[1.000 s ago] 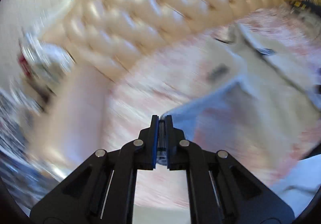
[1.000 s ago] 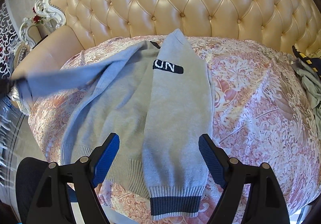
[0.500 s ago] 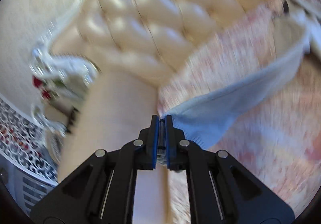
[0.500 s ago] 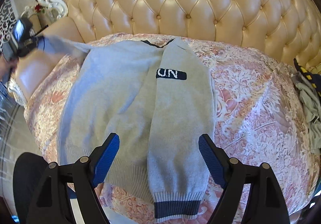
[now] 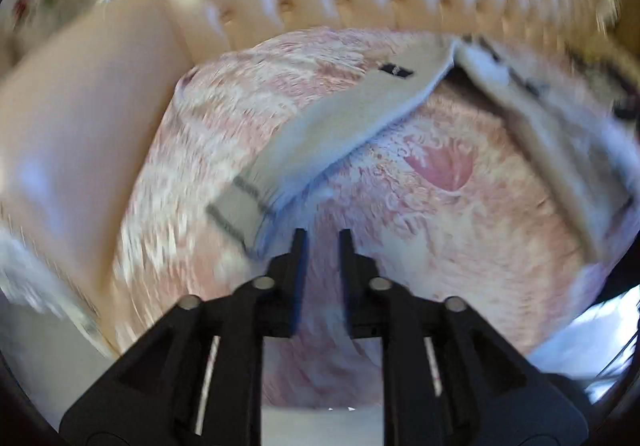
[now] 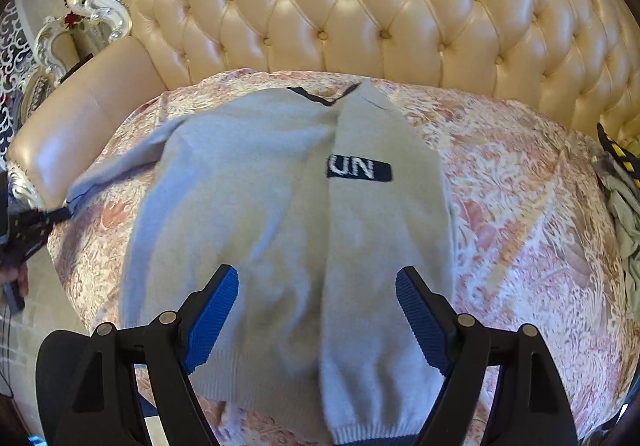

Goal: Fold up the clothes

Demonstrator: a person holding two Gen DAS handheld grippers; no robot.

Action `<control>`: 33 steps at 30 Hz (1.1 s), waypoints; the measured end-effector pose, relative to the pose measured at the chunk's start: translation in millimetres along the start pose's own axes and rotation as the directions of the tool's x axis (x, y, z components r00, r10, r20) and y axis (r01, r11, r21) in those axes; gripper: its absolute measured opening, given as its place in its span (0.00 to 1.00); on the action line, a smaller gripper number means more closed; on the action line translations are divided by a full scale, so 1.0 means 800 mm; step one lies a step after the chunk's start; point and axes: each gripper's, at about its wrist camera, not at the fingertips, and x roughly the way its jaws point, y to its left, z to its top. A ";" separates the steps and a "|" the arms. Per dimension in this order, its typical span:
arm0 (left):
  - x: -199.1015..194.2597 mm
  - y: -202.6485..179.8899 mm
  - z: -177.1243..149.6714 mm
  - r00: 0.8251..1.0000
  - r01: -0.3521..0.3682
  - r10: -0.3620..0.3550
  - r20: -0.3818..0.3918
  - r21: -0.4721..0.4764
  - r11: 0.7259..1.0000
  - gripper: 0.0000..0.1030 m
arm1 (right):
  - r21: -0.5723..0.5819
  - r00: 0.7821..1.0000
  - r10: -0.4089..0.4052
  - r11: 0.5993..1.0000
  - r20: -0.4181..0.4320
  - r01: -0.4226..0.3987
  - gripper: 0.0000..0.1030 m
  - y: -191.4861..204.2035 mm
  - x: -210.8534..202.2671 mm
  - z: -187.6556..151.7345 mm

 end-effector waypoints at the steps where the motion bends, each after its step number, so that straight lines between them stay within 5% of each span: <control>1: -0.008 0.012 -0.004 0.999 0.043 -0.042 0.013 -0.069 0.997 0.28 | -0.006 1.000 0.004 1.000 -0.003 -0.004 0.80 0.003 0.001 0.001; 3: -0.018 0.049 -0.002 0.989 0.140 -0.127 0.071 -0.231 0.963 0.51 | -0.021 1.000 0.010 1.000 -0.005 -0.010 0.80 0.009 0.002 0.001; 4: -0.015 0.072 0.001 0.979 0.200 -0.178 0.100 -0.306 0.931 0.54 | -0.027 1.000 0.013 1.000 -0.005 -0.013 0.80 0.011 0.002 0.000; 10: 0.041 0.164 0.006 0.934 0.331 -0.344 0.099 -0.604 0.725 0.54 | -0.036 1.000 0.030 0.999 -0.005 -0.031 0.80 0.016 -0.004 -0.004; 13: 0.063 0.186 -0.004 0.895 0.391 -0.421 0.148 -0.716 0.579 0.41 | -0.033 1.000 0.020 0.999 -0.008 -0.020 0.80 0.011 -0.005 -0.006; 15: 0.072 0.190 -0.009 0.892 0.377 -0.430 0.141 -0.758 0.532 0.36 | -0.021 0.999 0.034 0.999 -0.010 -0.034 0.80 0.007 -0.003 -0.006; 22: 0.084 0.186 -0.003 0.904 0.309 -0.423 0.070 -0.789 0.530 0.32 | -0.015 0.996 0.087 0.996 0.007 -0.087 0.80 0.014 -0.005 0.009; 23: 0.086 0.185 -0.002 0.905 0.298 -0.421 0.059 -0.793 0.531 0.30 | -0.017 0.996 0.092 0.996 0.009 -0.092 0.80 0.017 -0.004 0.012; 24: 0.087 0.185 0.001 0.909 0.279 -0.415 0.039 -0.795 0.538 0.15 | -0.019 0.995 0.097 0.995 0.011 -0.097 0.80 0.020 -0.004 0.015; 26: 0.085 0.183 0.010 0.921 0.236 -0.389 -0.017 -0.770 0.593 0.02 | -0.024 0.991 0.131 0.991 0.008 -0.131 0.80 0.025 0.002 0.029; 30: 0.057 0.179 0.026 0.950 0.215 -0.312 -0.011 -0.704 0.677 0.01 | -0.008 0.965 0.262 0.965 0.032 -0.262 0.82 0.038 0.019 0.104; 33: 0.039 0.182 0.036 0.956 0.223 -0.294 0.013 -0.686 0.693 0.01 | -0.019 0.921 0.384 0.922 -0.069 -0.386 0.91 0.066 0.068 0.191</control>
